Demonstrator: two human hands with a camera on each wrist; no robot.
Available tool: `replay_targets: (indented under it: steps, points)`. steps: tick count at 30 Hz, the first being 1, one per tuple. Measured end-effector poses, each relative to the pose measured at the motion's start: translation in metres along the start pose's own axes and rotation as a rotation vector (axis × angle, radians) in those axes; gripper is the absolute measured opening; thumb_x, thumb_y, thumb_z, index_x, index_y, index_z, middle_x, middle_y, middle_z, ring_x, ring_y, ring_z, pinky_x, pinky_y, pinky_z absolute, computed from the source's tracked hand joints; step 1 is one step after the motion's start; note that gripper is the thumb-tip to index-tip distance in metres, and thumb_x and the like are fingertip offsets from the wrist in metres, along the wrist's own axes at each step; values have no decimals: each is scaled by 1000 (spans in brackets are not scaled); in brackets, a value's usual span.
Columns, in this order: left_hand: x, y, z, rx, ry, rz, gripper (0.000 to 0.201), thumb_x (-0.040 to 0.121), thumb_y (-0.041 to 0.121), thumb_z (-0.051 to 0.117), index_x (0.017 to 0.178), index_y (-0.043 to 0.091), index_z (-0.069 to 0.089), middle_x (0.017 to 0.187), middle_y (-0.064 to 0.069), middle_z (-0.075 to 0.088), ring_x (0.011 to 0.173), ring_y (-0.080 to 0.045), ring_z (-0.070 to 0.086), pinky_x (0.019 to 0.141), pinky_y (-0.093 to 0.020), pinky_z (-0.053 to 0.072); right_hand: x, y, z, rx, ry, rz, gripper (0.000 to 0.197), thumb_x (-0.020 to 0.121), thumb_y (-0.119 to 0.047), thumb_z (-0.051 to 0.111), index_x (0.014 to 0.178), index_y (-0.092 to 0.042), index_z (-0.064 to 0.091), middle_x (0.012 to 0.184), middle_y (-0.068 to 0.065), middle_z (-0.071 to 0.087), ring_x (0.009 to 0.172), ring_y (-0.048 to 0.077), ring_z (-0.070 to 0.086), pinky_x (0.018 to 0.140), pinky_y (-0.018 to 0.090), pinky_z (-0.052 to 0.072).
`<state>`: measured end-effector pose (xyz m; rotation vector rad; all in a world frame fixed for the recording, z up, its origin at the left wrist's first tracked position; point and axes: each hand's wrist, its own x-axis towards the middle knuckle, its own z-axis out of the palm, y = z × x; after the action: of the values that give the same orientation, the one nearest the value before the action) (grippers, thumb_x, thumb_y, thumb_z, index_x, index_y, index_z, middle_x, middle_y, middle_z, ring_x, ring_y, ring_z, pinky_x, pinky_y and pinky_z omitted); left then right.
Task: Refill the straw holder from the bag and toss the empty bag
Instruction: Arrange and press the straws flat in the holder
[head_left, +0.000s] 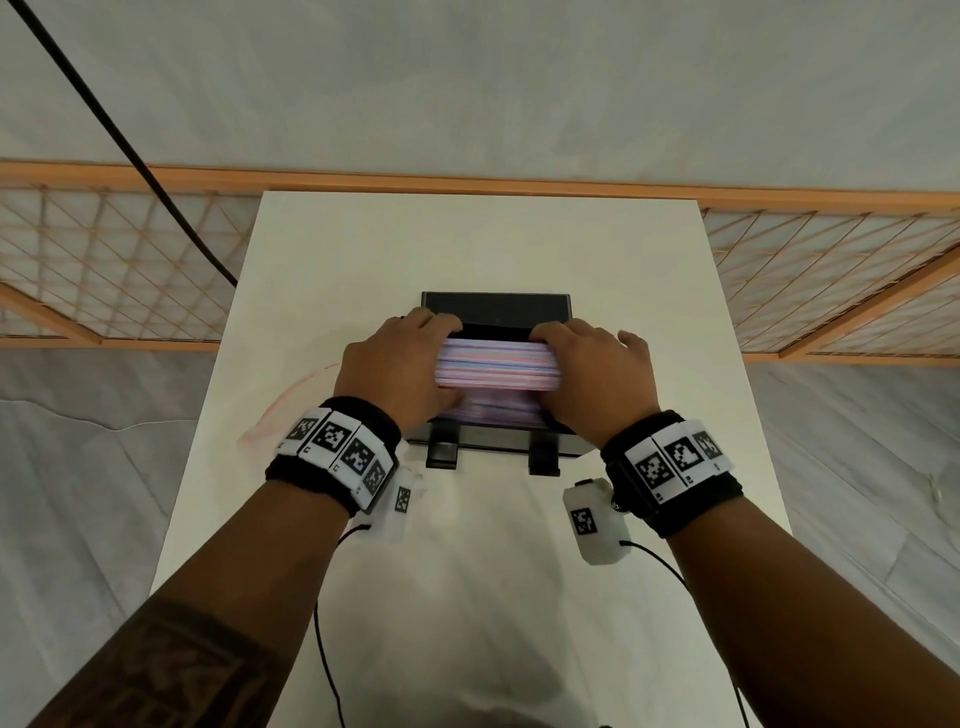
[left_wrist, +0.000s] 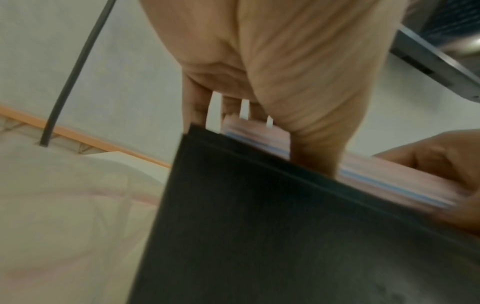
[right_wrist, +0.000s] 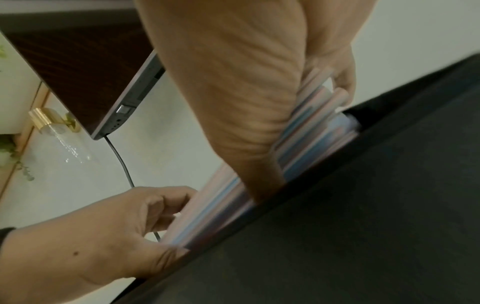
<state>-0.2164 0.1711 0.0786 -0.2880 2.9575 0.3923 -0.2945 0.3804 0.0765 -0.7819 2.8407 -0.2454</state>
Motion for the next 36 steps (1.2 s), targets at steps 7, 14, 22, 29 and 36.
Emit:
replay_targets:
  steps: [7,14,22,29,36]
  points:
    - [-17,-8,25,-104,28,40,82,86,73,43,148,20,39,149,-1,42,138,-21,40,101,-48,50,-23,2,22,159,19,18,77,85,-72,57,148,-29,47,144,-5,51,133,22,52,108,56,45]
    - [-13,-10,32,-132,67,46,84,88,72,34,151,16,35,152,-4,40,143,-25,34,108,-50,45,-10,11,28,177,90,-69,82,87,-76,45,147,-21,51,141,-1,56,129,23,56,96,46,54]
    - [-29,-13,29,3,73,54,73,98,57,9,155,18,33,164,2,28,153,-17,24,117,-52,26,-26,15,26,161,213,-74,60,100,-57,37,140,-20,61,146,0,60,138,22,53,111,54,42]
    - [-52,-10,33,70,121,44,66,101,51,15,137,14,57,153,3,48,152,-19,27,109,-57,28,-60,20,39,100,170,-84,58,97,-60,41,136,-24,64,146,-2,60,134,20,58,111,54,41]
    - [-53,-16,39,-156,266,-47,58,99,38,30,148,11,45,163,-6,32,148,-30,33,110,-53,35,-52,30,30,287,370,-27,56,100,-49,47,143,-15,57,150,6,52,138,27,50,98,49,50]
